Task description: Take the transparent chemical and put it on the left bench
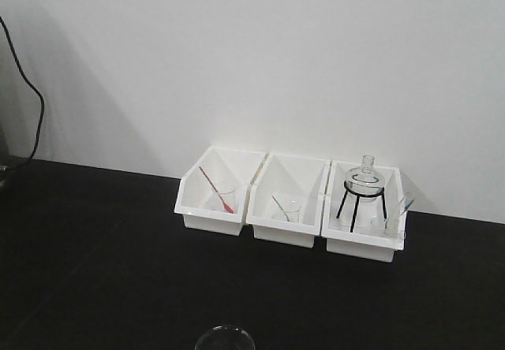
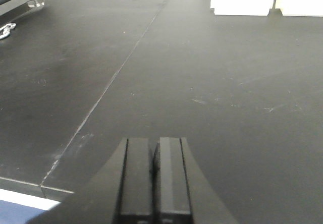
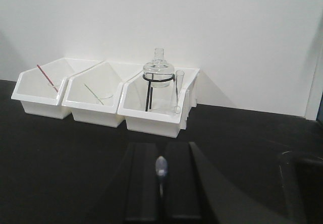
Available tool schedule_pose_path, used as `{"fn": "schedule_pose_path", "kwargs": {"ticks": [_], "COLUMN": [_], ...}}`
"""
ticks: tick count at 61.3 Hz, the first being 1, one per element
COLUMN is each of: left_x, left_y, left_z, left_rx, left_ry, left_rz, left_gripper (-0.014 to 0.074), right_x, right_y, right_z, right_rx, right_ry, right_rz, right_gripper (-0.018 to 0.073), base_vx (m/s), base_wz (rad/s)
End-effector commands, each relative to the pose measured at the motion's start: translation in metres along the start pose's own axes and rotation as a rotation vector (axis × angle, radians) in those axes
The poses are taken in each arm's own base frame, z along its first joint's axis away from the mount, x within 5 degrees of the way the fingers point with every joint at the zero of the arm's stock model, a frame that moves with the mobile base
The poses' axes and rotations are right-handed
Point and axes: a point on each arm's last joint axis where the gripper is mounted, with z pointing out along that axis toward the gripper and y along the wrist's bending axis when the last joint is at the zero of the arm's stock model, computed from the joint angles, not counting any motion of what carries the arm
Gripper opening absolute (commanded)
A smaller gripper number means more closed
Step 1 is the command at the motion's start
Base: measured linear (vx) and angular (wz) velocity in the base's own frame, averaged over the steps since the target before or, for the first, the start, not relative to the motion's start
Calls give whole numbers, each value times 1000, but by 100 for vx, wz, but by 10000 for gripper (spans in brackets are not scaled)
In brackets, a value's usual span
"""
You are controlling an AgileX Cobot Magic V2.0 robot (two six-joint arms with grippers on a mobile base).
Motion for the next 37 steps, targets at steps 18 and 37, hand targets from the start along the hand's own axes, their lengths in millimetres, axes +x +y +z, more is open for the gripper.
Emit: {"fn": "schedule_pose_path", "kwargs": {"ticks": [18,37], "left_x": [-3,-3], "left_y": [0,0], "left_z": [-1,-1], "left_rx": [-2,-2], "left_ry": [-81,-81], "left_rz": [-9,-9], "left_gripper": [-3,-3], "right_x": [-24,-80], "right_y": [9,58], "right_z": [7,56], "right_rx": [-106,-542], "right_ry": [-177,-275], "right_rz": [5,-80], "right_gripper": [10,10], "base_vx": [0,0], "base_wz": [0,0]}}
